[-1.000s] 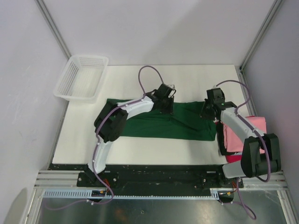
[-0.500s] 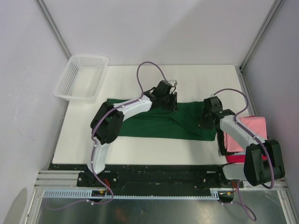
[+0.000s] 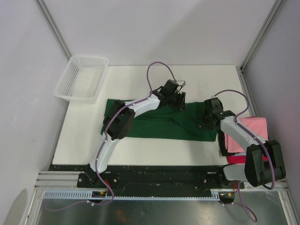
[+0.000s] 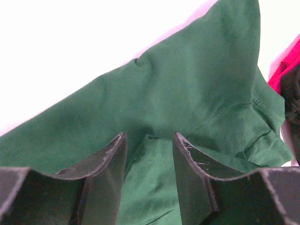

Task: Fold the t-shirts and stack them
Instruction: Fold the other side of the tshirt into a rectangle

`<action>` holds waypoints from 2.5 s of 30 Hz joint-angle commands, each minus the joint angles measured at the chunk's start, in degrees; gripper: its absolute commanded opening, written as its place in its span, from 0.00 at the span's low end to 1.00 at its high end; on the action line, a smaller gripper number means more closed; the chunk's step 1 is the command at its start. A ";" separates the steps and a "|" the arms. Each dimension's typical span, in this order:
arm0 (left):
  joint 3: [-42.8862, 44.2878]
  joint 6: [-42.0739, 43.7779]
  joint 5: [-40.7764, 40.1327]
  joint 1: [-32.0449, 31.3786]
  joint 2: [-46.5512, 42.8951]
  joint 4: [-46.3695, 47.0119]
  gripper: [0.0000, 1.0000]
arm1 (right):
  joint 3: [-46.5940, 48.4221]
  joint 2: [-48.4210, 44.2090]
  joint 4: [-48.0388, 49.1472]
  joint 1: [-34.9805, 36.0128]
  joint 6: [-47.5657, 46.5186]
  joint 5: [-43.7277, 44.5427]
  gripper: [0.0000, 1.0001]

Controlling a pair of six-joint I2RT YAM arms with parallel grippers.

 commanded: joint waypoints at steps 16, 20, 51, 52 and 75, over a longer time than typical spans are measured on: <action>1.63 3.08 1.44 -0.39 1.72 0.91 0.41 | -0.25 0.90 2.88 0.22 -0.07 0.36 0.07; 1.41 2.96 1.57 -0.41 1.82 0.86 0.38 | -0.25 0.87 2.83 0.20 -0.13 0.52 0.07; -17.96 -1.25 -4.95 -0.66 -19.04 1.33 0.00 | -0.25 -0.98 2.25 0.77 0.63 2.69 0.06; -18.94 -1.55 -5.07 -0.71 -19.70 1.34 0.00 | -0.25 -1.04 1.98 0.99 0.68 2.91 0.06; -26.46 -2.99 -8.22 -1.20 -20.61 1.28 0.02 | -7.06 -2.12 2.36 6.04 4.25 3.57 0.23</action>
